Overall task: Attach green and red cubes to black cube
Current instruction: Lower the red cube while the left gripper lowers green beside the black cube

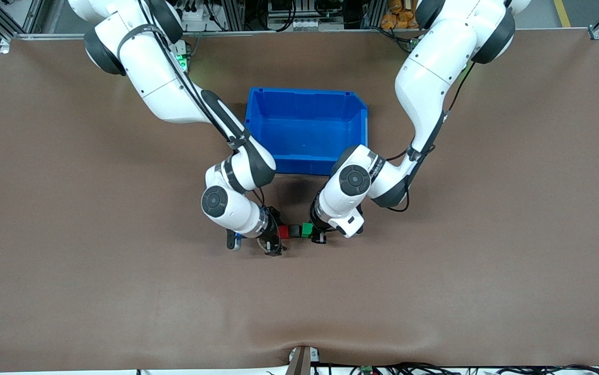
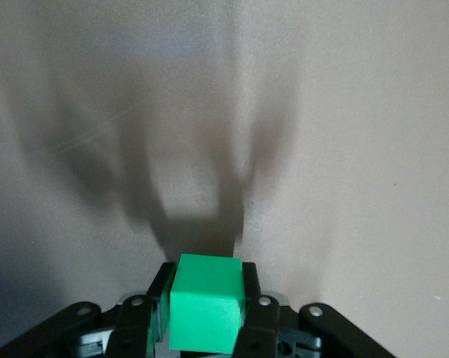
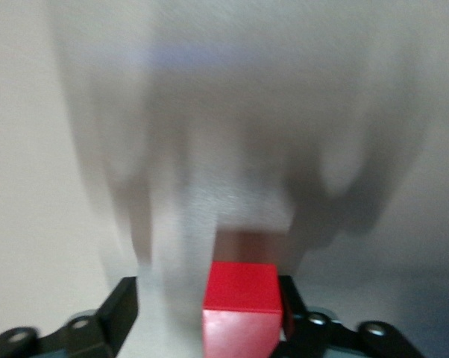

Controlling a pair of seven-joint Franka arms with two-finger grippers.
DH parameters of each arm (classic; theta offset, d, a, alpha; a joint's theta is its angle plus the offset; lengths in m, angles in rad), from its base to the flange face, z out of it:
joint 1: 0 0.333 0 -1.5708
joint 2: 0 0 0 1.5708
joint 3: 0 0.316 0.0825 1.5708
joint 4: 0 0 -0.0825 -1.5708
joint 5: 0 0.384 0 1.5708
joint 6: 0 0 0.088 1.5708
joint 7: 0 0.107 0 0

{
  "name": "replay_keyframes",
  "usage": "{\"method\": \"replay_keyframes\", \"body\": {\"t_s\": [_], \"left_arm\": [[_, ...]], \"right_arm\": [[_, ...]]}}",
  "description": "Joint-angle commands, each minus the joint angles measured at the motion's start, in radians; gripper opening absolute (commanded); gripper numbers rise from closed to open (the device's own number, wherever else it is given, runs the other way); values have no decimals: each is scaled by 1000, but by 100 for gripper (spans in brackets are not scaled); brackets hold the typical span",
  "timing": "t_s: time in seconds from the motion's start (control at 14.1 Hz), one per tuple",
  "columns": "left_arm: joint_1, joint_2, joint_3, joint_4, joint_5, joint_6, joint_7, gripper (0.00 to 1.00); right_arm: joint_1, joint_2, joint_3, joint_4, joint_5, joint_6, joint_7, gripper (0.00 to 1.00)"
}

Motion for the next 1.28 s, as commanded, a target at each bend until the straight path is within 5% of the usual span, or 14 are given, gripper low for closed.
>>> {"method": "replay_keyframes", "body": {"t_s": [0.0,0.43,0.57,0.64,0.78,0.85,1.07,1.21], "left_arm": [[-4,-8,4,3,-19,-12,-9,0],[-14,-7,4,1,-19,-12,-11,0],[-15,-4,6,1,-16,-12,-11,0],[-15,-2,6,1,-16,-12,-11,30],[-17,-5,6,1,-14,-12,-11,73],[-17,-7,6,1,-14,-12,-11,82],[-17,-10,6,1,-13,-12,-11,84],[-8,-30,9,1,-5,-44,-9,84]], "right_arm": [[-17,-21,-13,28,4,-74,6,100],[-19,-31,-33,52,-37,-109,7,100],[-23,-46,-59,82,-84,-234,-11,100],[-37,-46,-62,119,-91,-294,-30,100],[-56,-44,-57,153,-88,-341,-47,100],[-50,-40,-56,151,-88,-341,-45,100],[-54,-38,-59,151,-100,-347,-76,100],[-77,-76,-65,153,-187,-417,-208,100]]}}
